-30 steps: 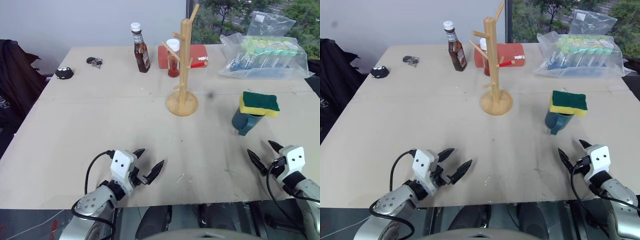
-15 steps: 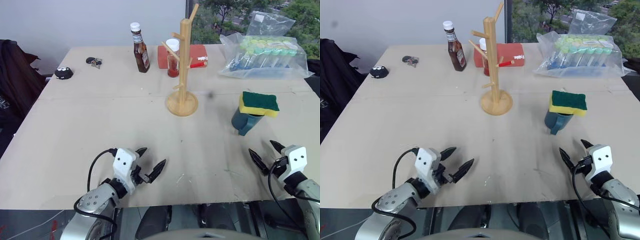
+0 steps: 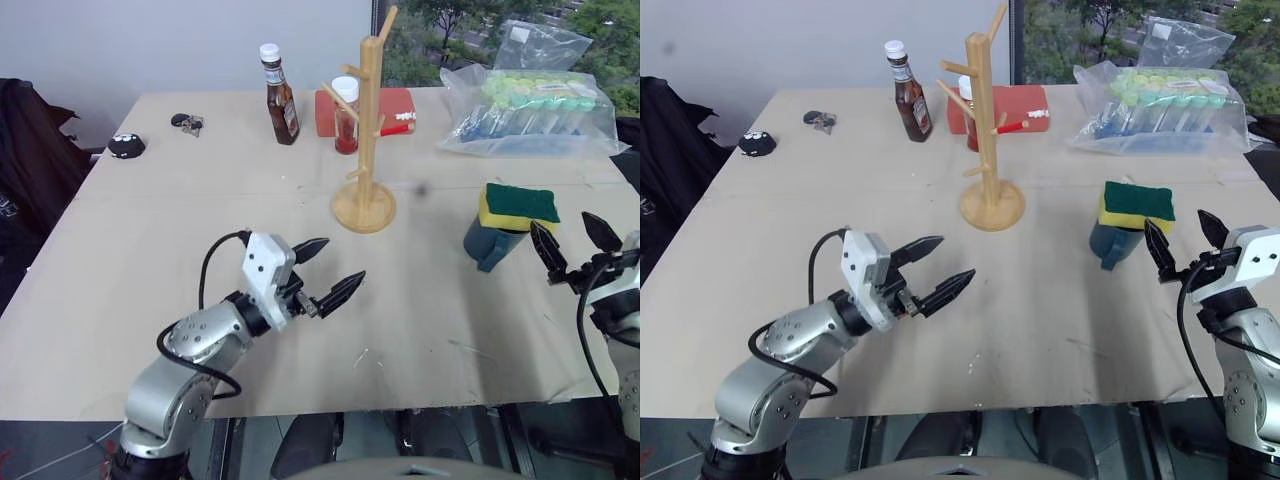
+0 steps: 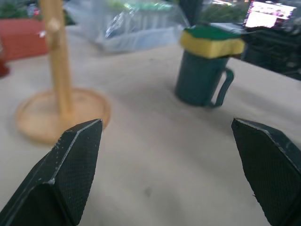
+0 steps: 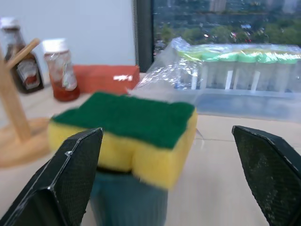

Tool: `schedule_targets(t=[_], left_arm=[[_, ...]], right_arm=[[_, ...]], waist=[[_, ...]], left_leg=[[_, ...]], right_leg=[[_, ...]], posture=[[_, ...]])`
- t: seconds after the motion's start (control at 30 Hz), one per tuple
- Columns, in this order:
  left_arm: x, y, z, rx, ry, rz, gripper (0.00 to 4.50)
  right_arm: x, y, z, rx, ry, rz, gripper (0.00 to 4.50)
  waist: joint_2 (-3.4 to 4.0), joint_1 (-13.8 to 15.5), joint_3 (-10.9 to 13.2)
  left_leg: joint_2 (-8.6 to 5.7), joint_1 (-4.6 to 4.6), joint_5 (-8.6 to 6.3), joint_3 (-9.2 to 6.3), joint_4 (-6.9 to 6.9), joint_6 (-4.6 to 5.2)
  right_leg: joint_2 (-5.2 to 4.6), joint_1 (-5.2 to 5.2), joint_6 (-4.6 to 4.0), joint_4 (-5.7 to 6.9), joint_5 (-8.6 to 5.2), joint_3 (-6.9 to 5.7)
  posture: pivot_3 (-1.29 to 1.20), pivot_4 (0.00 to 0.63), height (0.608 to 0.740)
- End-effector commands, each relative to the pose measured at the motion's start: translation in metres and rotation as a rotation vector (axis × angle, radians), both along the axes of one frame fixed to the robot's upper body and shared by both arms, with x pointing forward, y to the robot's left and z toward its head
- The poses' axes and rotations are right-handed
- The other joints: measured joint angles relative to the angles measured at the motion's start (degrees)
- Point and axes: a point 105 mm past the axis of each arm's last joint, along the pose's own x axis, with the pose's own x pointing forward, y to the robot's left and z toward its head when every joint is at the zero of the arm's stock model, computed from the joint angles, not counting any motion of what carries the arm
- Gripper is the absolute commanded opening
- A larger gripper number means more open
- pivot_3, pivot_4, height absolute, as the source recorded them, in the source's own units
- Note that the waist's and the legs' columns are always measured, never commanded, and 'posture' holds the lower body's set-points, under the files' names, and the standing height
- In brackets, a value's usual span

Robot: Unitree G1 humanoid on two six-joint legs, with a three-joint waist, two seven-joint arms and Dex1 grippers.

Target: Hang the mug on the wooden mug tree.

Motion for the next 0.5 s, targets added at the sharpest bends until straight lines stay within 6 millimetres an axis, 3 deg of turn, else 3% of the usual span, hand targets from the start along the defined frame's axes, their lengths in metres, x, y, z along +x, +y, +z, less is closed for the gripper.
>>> schedule_targets(t=[0.03,0.23,0.5], left_arm=[[0.002,-0.012,0.023,0.008,-0.085,-0.070,4.50],[0.002,-0.021,0.030,0.030,-0.117,-0.106,4.50],[0.002,-0.024,0.034,0.016,-0.149,-0.112,4.50]], right_arm=[[0.013,-0.003,0.018,0.098,-0.006,-0.024,4.46],[0.028,0.004,0.024,0.268,0.052,0.001,4.46],[0.037,0.000,0.008,0.259,0.160,-0.037,4.46]], waist=[[0.00,-0.10,0.00],[0.00,-0.13,0.01],[0.00,-0.07,0.01]], left_leg=[[-0.01,0.01,0.00,0.03,0.00,0.00],[-0.02,0.00,-0.01,0.02,-0.03,0.02],[-0.05,-0.07,-0.10,0.03,-0.02,0.18]], right_leg=[[0.00,0.01,0.00,0.00,0.00,0.02],[0.01,0.00,-0.01,-0.01,0.00,0.03],[0.00,-0.03,0.00,-0.04,0.00,0.04]], posture=[[0.00,0.150,0.740],[0.00,0.150,0.740],[0.00,0.150,0.740]])
